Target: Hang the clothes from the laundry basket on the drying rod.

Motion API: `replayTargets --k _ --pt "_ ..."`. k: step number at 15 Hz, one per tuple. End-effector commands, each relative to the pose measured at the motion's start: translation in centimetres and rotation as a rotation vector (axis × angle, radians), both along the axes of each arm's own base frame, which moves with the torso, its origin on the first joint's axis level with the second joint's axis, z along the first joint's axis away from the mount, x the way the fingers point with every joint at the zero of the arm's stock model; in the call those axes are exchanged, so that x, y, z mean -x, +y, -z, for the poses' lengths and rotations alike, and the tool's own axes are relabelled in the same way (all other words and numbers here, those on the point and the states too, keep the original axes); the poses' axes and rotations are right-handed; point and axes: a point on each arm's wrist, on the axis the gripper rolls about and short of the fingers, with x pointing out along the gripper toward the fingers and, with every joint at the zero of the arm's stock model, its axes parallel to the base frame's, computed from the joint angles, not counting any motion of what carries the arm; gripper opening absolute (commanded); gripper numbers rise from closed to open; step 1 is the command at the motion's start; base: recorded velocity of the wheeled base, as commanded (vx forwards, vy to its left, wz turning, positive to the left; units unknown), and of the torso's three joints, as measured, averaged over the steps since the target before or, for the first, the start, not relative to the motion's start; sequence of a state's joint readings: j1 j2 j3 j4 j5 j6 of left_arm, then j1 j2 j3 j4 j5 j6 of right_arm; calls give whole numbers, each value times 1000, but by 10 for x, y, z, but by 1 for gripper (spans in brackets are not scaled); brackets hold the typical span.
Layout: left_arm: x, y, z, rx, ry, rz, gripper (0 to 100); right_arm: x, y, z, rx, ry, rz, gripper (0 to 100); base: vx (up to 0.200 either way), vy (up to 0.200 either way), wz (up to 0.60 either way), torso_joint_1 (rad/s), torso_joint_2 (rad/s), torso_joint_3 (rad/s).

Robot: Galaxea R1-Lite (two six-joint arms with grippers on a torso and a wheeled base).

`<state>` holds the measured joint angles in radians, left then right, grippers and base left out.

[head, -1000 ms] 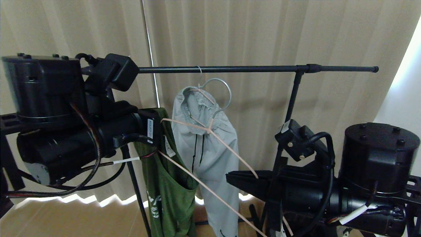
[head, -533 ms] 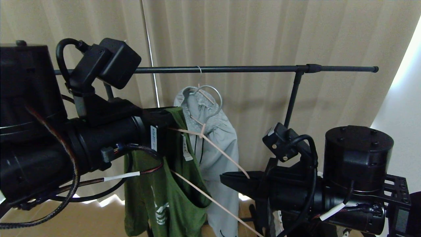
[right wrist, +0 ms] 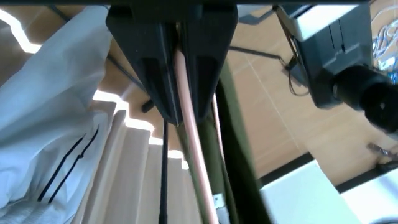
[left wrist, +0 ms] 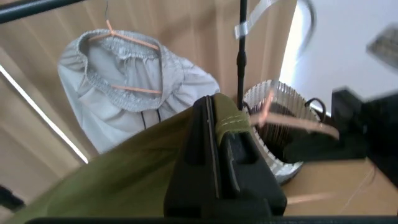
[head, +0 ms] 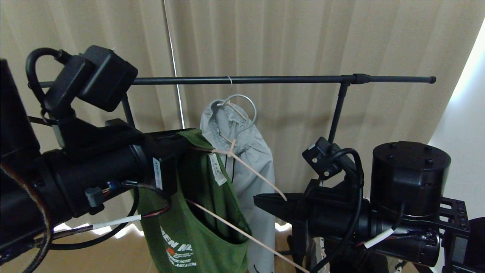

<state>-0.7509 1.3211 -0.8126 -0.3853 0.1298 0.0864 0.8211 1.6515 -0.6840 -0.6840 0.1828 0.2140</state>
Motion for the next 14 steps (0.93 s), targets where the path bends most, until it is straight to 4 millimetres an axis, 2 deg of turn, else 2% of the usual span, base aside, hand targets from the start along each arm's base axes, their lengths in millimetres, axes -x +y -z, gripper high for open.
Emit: replayTargets --k 1,6,10,14 --pt "6 5 1 1 -5 2 0 -4 0 -7 -21 -19 21 0 0 0 0 0 0 0" --pt "11 0 14 -30 28 36 0 -10 4 -26 -65 -75 67 0 0 0 0 0 0 0" --pt "13 -10 16 -26 33 76 0 -11 6 -28 -69 -80 66 0 0 0 0 0 0 0" --pt "5 -23 16 30 -17 91 0 -12 8 -25 -61 -73 64 0 0 0 0 0 0 0"
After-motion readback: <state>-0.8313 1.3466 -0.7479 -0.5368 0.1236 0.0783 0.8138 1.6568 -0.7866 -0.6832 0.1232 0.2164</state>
